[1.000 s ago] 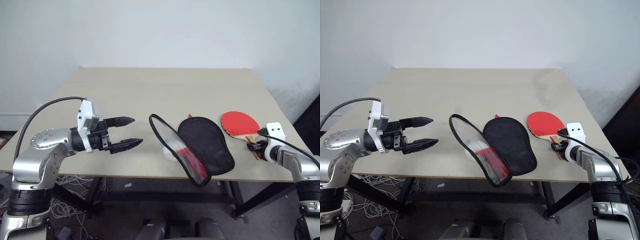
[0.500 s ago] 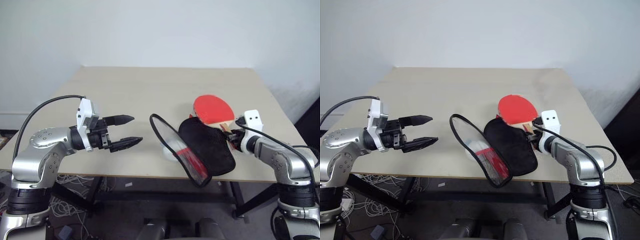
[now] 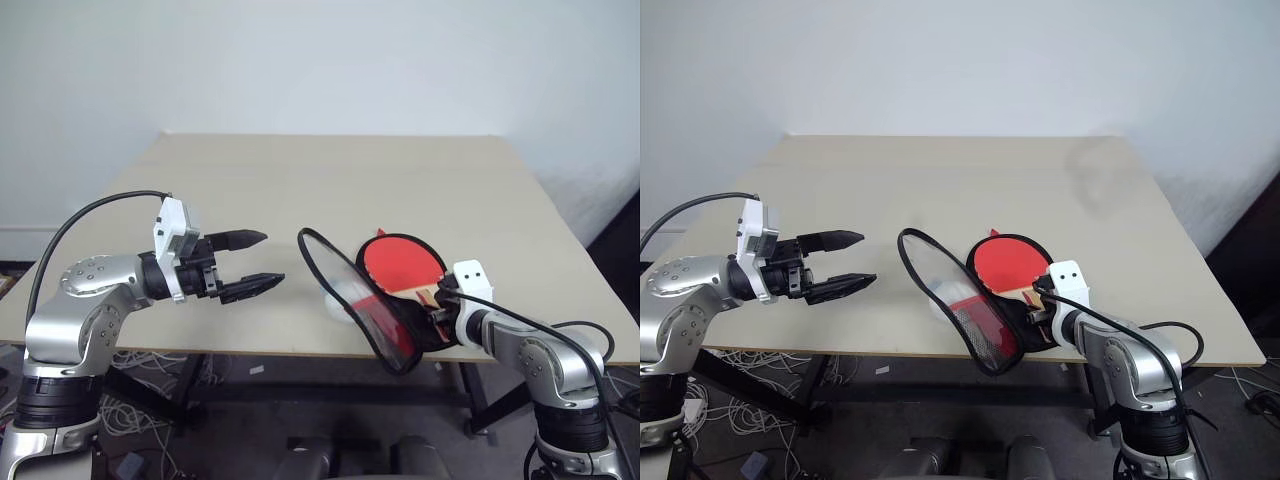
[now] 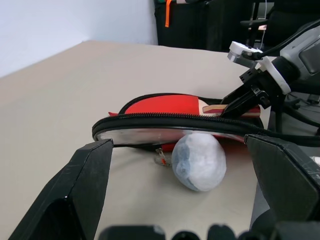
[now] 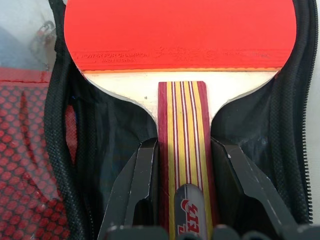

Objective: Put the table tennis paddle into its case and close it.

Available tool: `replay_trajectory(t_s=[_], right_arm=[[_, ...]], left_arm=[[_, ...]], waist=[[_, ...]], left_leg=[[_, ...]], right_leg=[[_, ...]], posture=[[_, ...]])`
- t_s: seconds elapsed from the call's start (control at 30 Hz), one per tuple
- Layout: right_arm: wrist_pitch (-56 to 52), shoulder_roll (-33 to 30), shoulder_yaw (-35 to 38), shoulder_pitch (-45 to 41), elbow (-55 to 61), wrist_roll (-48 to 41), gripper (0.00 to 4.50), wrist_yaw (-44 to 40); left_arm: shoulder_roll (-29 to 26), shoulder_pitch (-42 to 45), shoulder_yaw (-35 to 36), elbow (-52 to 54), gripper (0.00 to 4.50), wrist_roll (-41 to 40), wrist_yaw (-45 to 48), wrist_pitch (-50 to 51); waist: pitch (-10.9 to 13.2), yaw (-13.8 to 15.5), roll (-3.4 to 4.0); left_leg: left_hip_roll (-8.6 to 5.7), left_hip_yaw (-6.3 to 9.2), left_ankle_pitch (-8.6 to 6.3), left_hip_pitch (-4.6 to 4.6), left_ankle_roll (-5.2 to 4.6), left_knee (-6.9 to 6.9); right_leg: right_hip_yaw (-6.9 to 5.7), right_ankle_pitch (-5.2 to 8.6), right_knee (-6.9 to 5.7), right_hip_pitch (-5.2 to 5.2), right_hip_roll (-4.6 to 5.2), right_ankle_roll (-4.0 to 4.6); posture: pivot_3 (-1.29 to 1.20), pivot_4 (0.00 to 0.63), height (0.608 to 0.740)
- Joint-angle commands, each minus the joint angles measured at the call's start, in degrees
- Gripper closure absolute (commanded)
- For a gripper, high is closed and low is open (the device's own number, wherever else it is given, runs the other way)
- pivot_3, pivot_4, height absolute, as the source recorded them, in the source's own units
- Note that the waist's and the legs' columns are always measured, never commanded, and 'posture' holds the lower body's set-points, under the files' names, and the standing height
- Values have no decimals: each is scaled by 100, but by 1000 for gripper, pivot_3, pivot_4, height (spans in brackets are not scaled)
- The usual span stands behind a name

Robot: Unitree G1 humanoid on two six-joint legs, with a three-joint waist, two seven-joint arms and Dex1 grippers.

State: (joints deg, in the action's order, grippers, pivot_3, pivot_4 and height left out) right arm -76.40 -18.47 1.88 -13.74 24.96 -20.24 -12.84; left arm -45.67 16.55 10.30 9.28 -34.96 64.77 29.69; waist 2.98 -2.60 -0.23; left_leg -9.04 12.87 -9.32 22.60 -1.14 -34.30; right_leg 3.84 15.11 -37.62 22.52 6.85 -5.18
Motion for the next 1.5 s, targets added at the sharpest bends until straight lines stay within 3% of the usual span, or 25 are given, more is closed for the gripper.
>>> replay_trajectory(t_s=[0.03,0.23,0.27,0.5,0.53,0.6,0.83,0.97,1.1,1.4,1.43,1.5], right_arm=[[147,16,83,-52,116,77,3367,97],[246,40,26,-120,-31,152,3367,176],[254,47,9,-135,-42,160,2641,190],[106,-347,100,-419,259,-132,236,-269],[114,-484,124,-483,307,-202,68,-406],[230,-804,167,-579,373,-359,68,-754],[1681,-2865,470,-792,-58,-766,68,-2950],[2527,-3541,477,-742,-356,-737,68,-3876],[3189,-3929,426,-655,-575,-635,0,-4494],[4153,-4352,622,-578,-1134,-812,0,-5713],[4196,-4388,630,-581,-1173,-812,0,-5801],[4261,-4429,620,-703,-1310,-789,0,-5900]], left_arm=[[0,141,43,40,0,-25,-31,-80],[21,169,33,27,0,-4,-32,-69],[20,171,34,18,0,0,-28,-71],[-10,171,55,-89,0,35,-9,-84],[-18,170,60,-107,0,35,-2,-82],[-31,172,62,-155,0,51,8,-89],[-14,134,24,-519,0,218,60,-252],[65,148,-28,-579,0,271,51,-317],[95,160,-79,-623,951,311,51,-358],[259,363,-342,-847,4263,508,2,-461],[280,387,-369,-850,4467,504,22,-435],[402,459,-487,-811,4467,521,-24,-419]], waist=[[0,1,0],[0,0,0],[0,0,0],[1,-1,1],[1,0,1],[0,0,-1],[5,3,-7],[6,-5,-9],[7,3,-13],[8,4,-16],[8,2,-16],[8,4,-15]], left_leg=[[0,0,0,0,0,0],[0,0,0,0,1,0],[0,1,0,0,1,0],[0,0,-1,0,1,0],[0,-1,-1,0,1,0],[0,1,-1,2,1,0],[-1,1,-4,6,-2,-2],[2,-5,-5,11,-3,-2],[3,-6,-6,13,-3,-2],[3,-9,-7,15,-4,-2],[3,-9,-7,15,-4,-3],[3,-10,-7,14,-4,-3]], right_leg=[[0,0,0,0,0,0],[0,0,0,0,0,0],[0,0,0,0,0,0],[0,0,0,0,0,0],[1,0,0,0,0,0],[-1,0,1,0,1,0],[-12,2,12,-11,9,-2],[-9,2,15,-12,12,-3],[-8,3,16,-11,15,-2],[-7,3,17,-11,16,-2],[-7,3,17,-11,15,-2],[-6,2,17,-11,16,-2]], posture=[[0,0,739],[0,0,739],[0,0,739],[0,0,739],[0,0,739],[0,0,739],[0,0,739],[0,0,739],[0,0,739],[0,0,739],[0,0,739],[0,0,739]])
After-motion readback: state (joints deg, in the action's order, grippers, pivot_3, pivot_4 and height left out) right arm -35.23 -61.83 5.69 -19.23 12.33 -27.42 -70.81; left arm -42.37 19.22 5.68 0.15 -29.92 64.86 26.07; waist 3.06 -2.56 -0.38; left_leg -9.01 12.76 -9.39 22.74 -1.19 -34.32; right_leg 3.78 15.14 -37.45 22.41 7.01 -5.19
